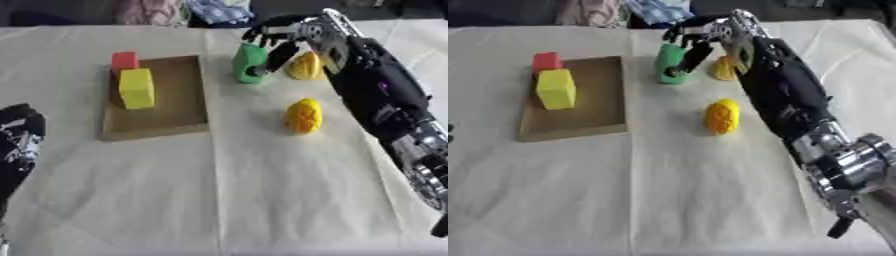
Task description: Pick up objects on the table and place them in the box.
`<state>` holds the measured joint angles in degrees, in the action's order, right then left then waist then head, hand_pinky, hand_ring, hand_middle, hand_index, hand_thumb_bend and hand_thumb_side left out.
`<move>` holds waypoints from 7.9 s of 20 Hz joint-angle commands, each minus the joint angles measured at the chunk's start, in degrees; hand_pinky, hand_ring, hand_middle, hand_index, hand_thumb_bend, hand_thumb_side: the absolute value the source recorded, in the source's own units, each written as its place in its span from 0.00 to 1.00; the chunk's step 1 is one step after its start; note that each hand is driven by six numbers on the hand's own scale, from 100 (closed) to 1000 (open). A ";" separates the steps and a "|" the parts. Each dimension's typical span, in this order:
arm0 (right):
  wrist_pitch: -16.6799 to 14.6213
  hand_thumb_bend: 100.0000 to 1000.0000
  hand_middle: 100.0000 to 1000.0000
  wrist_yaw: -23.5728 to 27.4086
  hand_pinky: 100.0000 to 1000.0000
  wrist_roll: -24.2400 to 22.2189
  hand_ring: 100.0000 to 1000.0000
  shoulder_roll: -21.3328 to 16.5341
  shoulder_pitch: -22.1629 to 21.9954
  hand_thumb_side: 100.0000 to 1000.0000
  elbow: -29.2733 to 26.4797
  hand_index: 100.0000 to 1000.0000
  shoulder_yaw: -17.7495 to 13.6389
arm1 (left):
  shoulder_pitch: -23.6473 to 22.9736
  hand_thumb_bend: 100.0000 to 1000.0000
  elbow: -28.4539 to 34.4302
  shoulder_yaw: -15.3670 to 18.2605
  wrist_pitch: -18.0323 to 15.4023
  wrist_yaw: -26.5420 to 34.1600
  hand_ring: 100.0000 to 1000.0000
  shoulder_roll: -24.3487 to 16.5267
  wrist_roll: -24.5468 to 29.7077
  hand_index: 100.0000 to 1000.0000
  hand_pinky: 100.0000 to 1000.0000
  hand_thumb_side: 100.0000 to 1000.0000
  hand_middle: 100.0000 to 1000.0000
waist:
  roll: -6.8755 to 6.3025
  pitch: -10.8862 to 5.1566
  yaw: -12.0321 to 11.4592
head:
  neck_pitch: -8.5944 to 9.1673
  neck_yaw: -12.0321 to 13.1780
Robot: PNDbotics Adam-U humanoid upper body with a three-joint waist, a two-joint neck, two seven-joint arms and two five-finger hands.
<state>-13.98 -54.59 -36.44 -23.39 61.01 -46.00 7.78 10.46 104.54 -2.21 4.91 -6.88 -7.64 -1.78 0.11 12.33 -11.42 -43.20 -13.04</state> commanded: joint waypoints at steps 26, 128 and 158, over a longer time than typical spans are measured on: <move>-2.26 0.35 0.85 -10.47 0.83 6.50 0.86 2.66 0.36 0.41 2.22 0.97 -0.51 | 0.56 0.28 0.85 0.30 -0.14 -0.17 0.66 -0.75 0.27 0.75 0.67 0.44 0.67 | -0.41 -0.58 -0.80 | 1.53 -1.06; 8.03 0.29 0.95 1.76 0.84 3.89 0.89 -10.85 -4.85 0.51 3.18 0.96 -5.99 | -0.17 0.27 0.82 1.60 0.13 -0.55 0.67 -1.30 -0.51 0.76 0.67 0.45 0.66 | -0.30 -1.38 1.25 | 1.74 -1.63; 7.93 0.00 0.37 -4.13 0.64 25.53 0.56 -6.61 -5.39 0.00 1.97 0.45 -5.34 | 0.23 0.26 0.99 1.56 0.11 -0.31 0.67 -1.02 -0.43 0.76 0.67 0.45 0.66 | -0.56 -1.09 0.45 | 2.02 -2.41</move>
<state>-5.79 -59.64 -11.65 -28.93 54.06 -41.98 2.39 10.10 104.56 -1.12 5.05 -7.06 -8.05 -2.14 0.08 12.27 -10.98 -41.72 -15.28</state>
